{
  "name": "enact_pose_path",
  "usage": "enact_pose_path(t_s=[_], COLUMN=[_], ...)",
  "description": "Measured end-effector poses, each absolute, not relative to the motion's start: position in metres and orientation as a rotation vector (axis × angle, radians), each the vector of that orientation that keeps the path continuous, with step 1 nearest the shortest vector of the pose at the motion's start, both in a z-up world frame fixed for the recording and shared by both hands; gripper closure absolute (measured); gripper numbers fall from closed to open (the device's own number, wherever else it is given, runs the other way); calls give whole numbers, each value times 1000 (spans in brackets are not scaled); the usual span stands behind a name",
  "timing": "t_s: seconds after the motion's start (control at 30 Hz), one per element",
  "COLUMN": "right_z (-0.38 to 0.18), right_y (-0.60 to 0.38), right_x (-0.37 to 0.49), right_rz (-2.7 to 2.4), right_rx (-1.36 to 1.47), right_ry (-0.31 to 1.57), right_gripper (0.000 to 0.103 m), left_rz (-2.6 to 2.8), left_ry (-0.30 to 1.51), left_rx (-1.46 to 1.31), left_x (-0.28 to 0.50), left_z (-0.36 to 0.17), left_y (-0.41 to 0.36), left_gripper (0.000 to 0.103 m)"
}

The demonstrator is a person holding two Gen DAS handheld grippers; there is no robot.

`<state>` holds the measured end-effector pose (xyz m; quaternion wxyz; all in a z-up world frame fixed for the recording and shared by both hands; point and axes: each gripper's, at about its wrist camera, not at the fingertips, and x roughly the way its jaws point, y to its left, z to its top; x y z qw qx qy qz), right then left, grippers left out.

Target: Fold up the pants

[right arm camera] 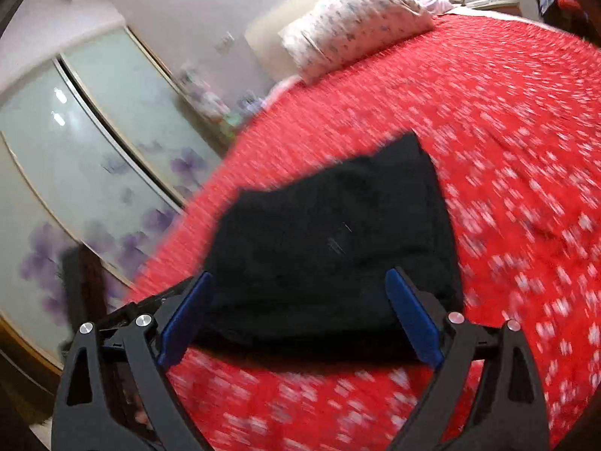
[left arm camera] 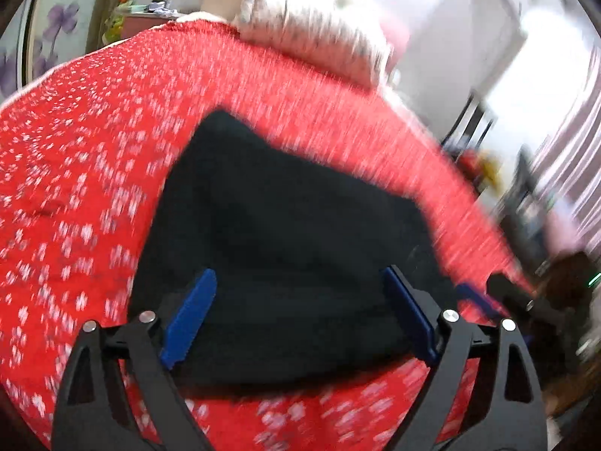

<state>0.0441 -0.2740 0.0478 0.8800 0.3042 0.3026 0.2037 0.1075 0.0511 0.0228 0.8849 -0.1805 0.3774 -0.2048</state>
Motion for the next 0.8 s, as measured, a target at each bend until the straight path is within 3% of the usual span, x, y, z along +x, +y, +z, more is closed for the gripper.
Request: enact_pose_path(t_s=[0.03,0.27,0.43,0.63,0.8], right_z=[53,47,-6,5,34], right_y=[-277,-295,-301,-300,-310], right_x=[55,136,162,143,95], right_rz=[428,446,269,278,426], right_rx=[666,808,785,759,814], right_ry=[634,796,985,941,714], right_gripper=[3,2,3,3,2], left_rz=[-432,-468,-346,-301,-364], left_ry=[766,814,1016,959,841], left_rx=[-417,-395,-422,-371,-367], left_x=[118,195,247,233,186], left_z=[33,59,-1,10,41], left_y=[57,34,30,27,41], left_gripper=[9,5,4,4,4])
